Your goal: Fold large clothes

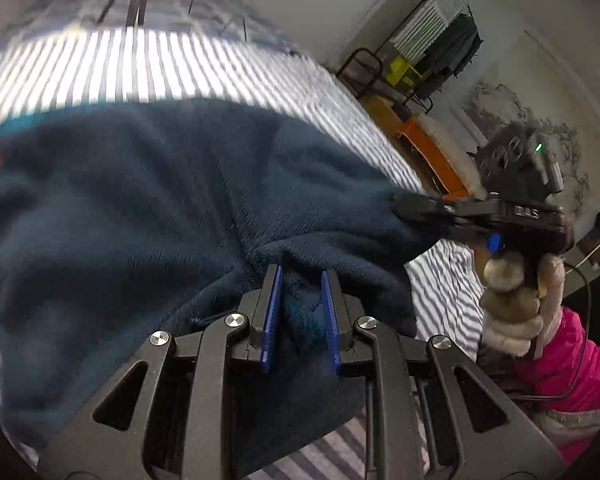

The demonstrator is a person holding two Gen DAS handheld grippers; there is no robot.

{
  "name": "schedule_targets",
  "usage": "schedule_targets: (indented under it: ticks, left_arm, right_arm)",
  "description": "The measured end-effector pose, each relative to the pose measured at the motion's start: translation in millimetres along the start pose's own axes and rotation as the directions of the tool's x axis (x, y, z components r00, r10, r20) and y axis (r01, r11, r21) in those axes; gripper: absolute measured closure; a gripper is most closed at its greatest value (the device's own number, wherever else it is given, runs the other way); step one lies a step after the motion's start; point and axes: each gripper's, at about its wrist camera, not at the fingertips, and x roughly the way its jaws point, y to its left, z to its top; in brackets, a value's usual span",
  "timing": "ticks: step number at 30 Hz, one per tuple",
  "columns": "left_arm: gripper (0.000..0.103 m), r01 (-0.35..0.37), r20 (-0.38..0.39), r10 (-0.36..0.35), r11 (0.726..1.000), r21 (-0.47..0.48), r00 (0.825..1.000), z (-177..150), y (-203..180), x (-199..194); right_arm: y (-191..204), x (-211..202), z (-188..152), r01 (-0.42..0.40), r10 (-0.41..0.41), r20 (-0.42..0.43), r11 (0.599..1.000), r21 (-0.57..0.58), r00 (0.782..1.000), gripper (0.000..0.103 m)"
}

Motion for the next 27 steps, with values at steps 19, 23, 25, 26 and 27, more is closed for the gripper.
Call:
schedule_targets:
  ticks: [19,23,25,26,27]
  left_arm:
    - [0.055,-0.127,0.250,0.183,0.967,-0.222,0.951,13,70,-113]
    - [0.055,-0.201,0.118,0.237,0.944,-0.260,0.964,3,98,-86]
    - [0.055,-0.241,0.060,0.264,0.936,-0.257,0.963,-4,104,-73]
    - [0.055,-0.252,0.048,0.272,0.935,-0.251,0.961,-9,105,-68]
    - [0.055,-0.258,0.045,0.276,0.935,-0.245,0.960,-11,105,-65]
  right_arm:
    - [26,-42,-8,0.170,-0.142,0.155,0.967,-0.189,0.978,0.068]
    - [44,-24,3,0.226,-0.181,0.190,0.940,-0.257,0.965,0.070]
    - [54,-1,2,0.286,-0.236,0.184,0.899,-0.332,0.954,0.072]
    - [54,7,0,0.305,-0.260,0.169,0.883,-0.357,0.951,0.073]
    - [51,23,-4,0.332,-0.302,0.138,0.863,-0.381,0.943,0.073]
